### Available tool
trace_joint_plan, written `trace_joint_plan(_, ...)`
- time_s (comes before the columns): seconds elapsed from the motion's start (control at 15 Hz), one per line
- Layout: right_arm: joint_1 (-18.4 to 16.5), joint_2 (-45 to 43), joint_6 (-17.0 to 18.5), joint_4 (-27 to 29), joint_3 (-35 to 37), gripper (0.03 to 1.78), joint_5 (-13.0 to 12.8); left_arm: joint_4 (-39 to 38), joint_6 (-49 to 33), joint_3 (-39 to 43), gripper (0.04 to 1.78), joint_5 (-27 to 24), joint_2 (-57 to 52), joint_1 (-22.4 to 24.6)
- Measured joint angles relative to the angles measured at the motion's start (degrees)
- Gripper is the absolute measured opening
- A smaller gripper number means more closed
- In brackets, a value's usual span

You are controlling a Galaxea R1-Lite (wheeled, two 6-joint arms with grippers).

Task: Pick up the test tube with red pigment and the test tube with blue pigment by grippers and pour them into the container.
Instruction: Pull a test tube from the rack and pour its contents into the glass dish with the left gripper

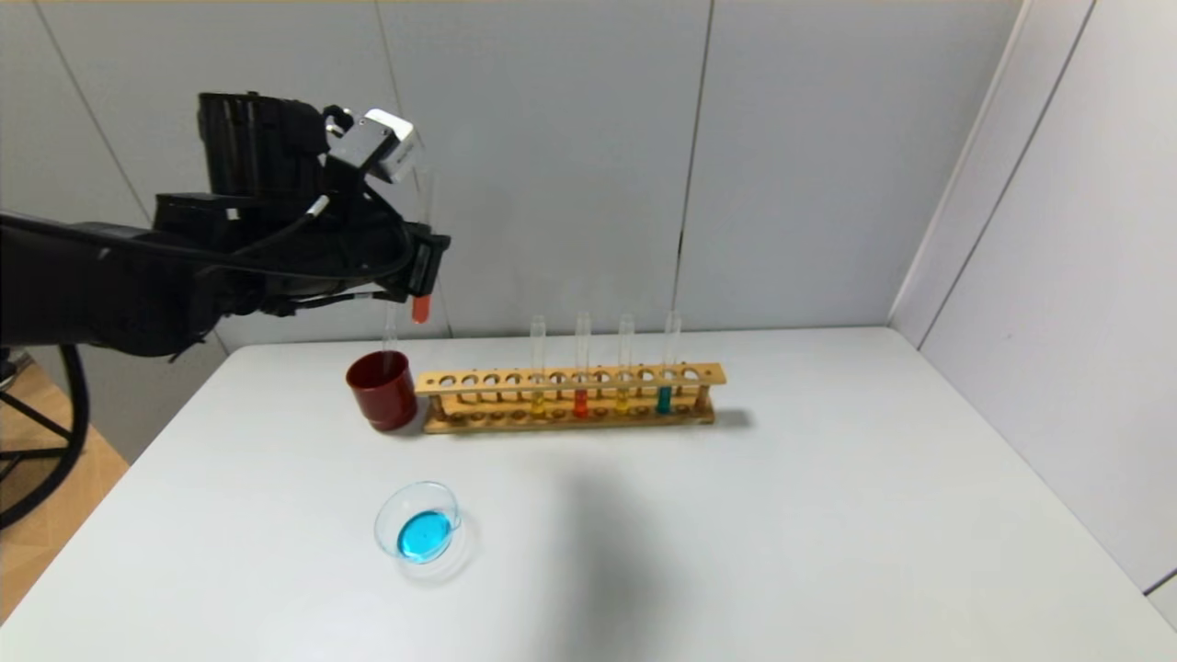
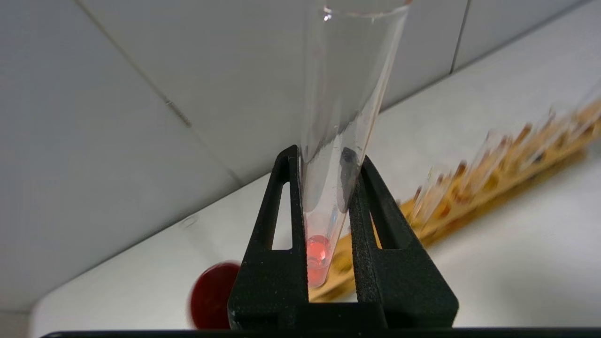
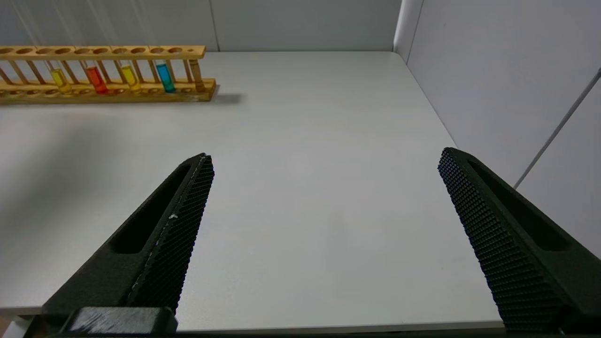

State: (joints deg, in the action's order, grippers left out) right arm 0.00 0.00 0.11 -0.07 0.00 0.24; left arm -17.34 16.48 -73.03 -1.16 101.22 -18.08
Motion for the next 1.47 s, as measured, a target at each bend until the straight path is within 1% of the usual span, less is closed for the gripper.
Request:
trace_joint_plan(0.07,0.00,0.00,-0.01,0.00,0.00,1.75,-0.02,1.11,3.39,2.43,0.31,-2.01,-2.44,1.62)
trace_joint_plan(0.13,0.00,0.00,0.00,0.00,0.00,1.75,-0.02,2.38,7.13,5.03,0.31,-5.28,-5.00,3.83)
trace_joint_plan(0.27,0.00,0.00,0.00,0.00,0.00,1.75,0.02,3.91,12.40,8.59,0.31,-14.13,-9.63,7.19)
trace_joint_plan(0.33,0.00,0.00,0.00,0.00,0.00,1.75,-0.02,5.18,13.47,9.42,0.31,-18.47,-11.51,8.35)
trace_joint_plan(0.4,0.00,0.00,-0.01,0.00,0.00,1.75,-0.02,7.23,14.17,9.95,0.31,-21.63,-13.13,9.24)
trace_joint_plan(0.47,0.00,0.00,-0.01,0.00,0.00,1.75,-0.02,9.29,15.49,10.28,0.31,-22.78,-14.29,9.85)
trace_joint_plan(0.67,0.00,0.00,0.00,0.00,0.00,1.75,0.00,17.13,23.31,11.04,0.31,-24.91,-16.93,10.42)
trace_joint_plan(0.93,0.00,0.00,-0.01,0.02,0.00,1.75,0.00,30.12,39.22,9.89,0.31,-25.12,-19.11,10.91)
trace_joint_plan(1.07,0.00,0.00,-0.01,0.00,0.00,1.75,0.00,34.43,46.93,9.01,0.31,-24.88,-19.52,12.02)
trace_joint_plan(1.2,0.00,0.00,-0.01,0.00,0.00,1.75,0.00,36.85,54.63,9.40,0.31,-24.70,-19.64,13.12)
trace_joint_plan(1.33,0.00,0.00,0.00,0.00,0.00,1.75,-0.02,36.88,58.45,11.96,0.31,-24.28,-20.27,13.48)
trace_joint_plan(1.47,0.00,0.00,-0.01,0.00,0.00,1.75,0.00,36.82,62.57,14.63,0.31,-22.65,-21.07,13.70)
